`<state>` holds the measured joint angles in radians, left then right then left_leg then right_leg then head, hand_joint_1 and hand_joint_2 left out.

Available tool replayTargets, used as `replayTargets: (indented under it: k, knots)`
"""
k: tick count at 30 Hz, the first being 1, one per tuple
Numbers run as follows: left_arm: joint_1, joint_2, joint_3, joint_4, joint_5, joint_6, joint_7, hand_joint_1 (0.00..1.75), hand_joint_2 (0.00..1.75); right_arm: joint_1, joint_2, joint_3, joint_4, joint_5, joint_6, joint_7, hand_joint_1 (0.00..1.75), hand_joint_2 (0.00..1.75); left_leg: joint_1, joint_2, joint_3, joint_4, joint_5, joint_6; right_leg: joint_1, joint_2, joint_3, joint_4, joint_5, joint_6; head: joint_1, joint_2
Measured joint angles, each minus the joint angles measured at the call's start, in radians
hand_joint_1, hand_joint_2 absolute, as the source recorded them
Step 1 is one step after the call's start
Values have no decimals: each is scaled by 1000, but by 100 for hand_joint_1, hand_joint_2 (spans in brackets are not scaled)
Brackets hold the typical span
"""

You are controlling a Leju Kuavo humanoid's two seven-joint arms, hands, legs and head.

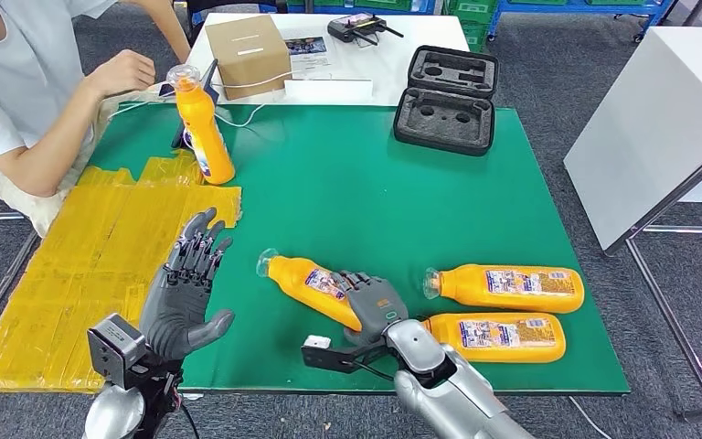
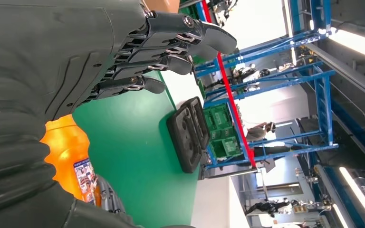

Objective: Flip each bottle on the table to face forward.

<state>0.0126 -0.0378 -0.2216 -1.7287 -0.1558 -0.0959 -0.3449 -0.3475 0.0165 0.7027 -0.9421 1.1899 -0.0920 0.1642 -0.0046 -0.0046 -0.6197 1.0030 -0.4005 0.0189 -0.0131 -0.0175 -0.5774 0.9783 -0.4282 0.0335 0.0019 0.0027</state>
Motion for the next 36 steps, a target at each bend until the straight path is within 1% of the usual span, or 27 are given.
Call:
replayTargets:
  k: [7, 16, 20, 26, 28, 30, 32, 36]
  knots:
    - [-1, 0, 0, 0, 7, -4, 0, 0, 175, -3, 4, -27, 11, 47, -115, 18, 175, 175, 0, -2, -4, 0, 2, 1, 0, 0, 5, 1, 2, 3, 0, 0]
    - [0, -1, -8, 0, 9, -12, 7, 0, 175, 86, 28, -138, -114, 88, -285, -15, 175, 175, -1, -2, -13, 1, 2, 2, -1, -1, 0, 1, 3, 4, 0, 0]
    - [1, -1, -11, 0, 9, -12, 8, 0, 175, 110, 34, -167, -150, 89, -303, -20, 175, 175, -1, -1, -14, 1, 2, 1, 0, 0, -2, 1, 3, 4, 0, 0]
    - [1, -1, -11, 0, 9, -12, 8, 0, 175, 126, 37, -185, -174, 89, -305, -21, 175, 175, -1, -2, -15, 1, 2, 1, -1, 0, -2, 1, 2, 4, 0, 0]
    - [1, -2, -12, 0, 9, -13, 8, 0, 175, 129, 38, -191, -178, 90, -319, -27, 175, 175, -1, -2, -15, 1, 2, 1, -1, 0, -2, 1, 2, 4, 0, 0]
    - [1, -3, -13, 0, 9, -13, 8, 0, 175, 136, 42, -199, -186, 86, -355, -44, 175, 175, -1, -2, -15, 1, 2, 1, -1, -1, -2, 1, 2, 4, 0, 0]
    - [1, -3, -16, 0, 9, -12, 9, 0, 175, 147, 49, -212, -201, 71, -414, -71, 175, 175, -1, -2, -15, 1, 2, 1, -1, -1, -2, 1, 2, 4, 0, 0]
    - [0, -3, -27, 9, 13, -8, 9, 0, 175, 175, 70, -249, -253, -6, -537, -161, 175, 175, -1, -2, -15, 1, 2, 1, -1, 0, -3, 1, 2, 4, 0, 0]
